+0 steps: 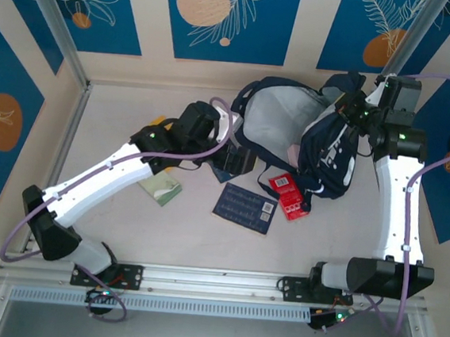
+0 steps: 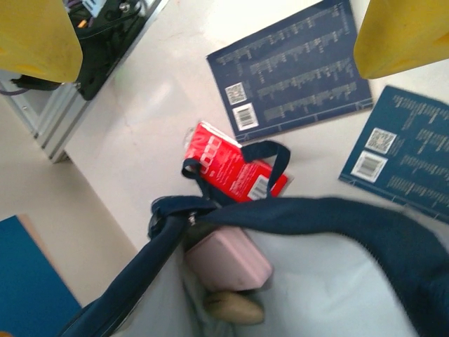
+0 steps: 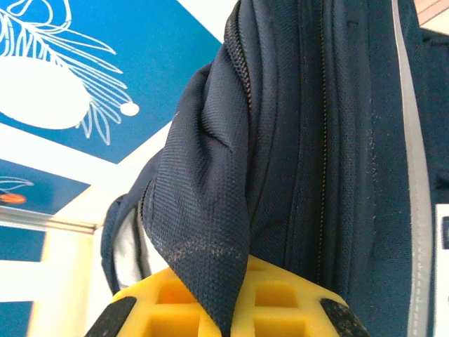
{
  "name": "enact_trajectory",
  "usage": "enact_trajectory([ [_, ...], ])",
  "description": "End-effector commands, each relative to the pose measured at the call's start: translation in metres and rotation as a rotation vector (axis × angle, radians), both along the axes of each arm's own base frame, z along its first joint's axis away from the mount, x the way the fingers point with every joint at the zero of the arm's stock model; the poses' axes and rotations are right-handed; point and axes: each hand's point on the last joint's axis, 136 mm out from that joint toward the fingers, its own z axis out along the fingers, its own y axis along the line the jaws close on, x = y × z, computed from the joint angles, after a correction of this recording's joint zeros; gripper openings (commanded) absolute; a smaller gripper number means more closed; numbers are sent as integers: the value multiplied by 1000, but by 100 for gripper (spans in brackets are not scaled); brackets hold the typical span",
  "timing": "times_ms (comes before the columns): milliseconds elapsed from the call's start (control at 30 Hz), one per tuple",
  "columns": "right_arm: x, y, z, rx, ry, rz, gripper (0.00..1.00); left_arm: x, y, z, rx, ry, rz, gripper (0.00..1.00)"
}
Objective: Pack books, pencil case, and school supplies into a backpack
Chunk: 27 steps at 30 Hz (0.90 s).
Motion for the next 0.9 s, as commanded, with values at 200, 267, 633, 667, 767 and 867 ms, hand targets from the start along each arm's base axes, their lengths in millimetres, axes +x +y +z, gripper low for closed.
enact_trajectory([
  [200, 8, -40, -23, -81, -21, -105, 0, -9, 22, -53, 121, 46, 32, 100],
  [267, 11, -43, -34, -71, 1, -106, 0, -8, 28, -61, 145, 54, 53, 100],
  [633, 43, -20, -119, 7, 174, -9, 0, -10, 55, -93, 243, 99, 149, 100],
  [667, 47, -17, -126, 6, 186, -5, 0, -11, 57, -94, 243, 104, 153, 100],
  [767, 57, -13, -139, 29, 204, 6, 0, -14, 62, -99, 256, 111, 159, 100],
  [867, 67, 0, -146, 52, 213, 57, 1, -15, 67, -101, 265, 108, 169, 100],
])
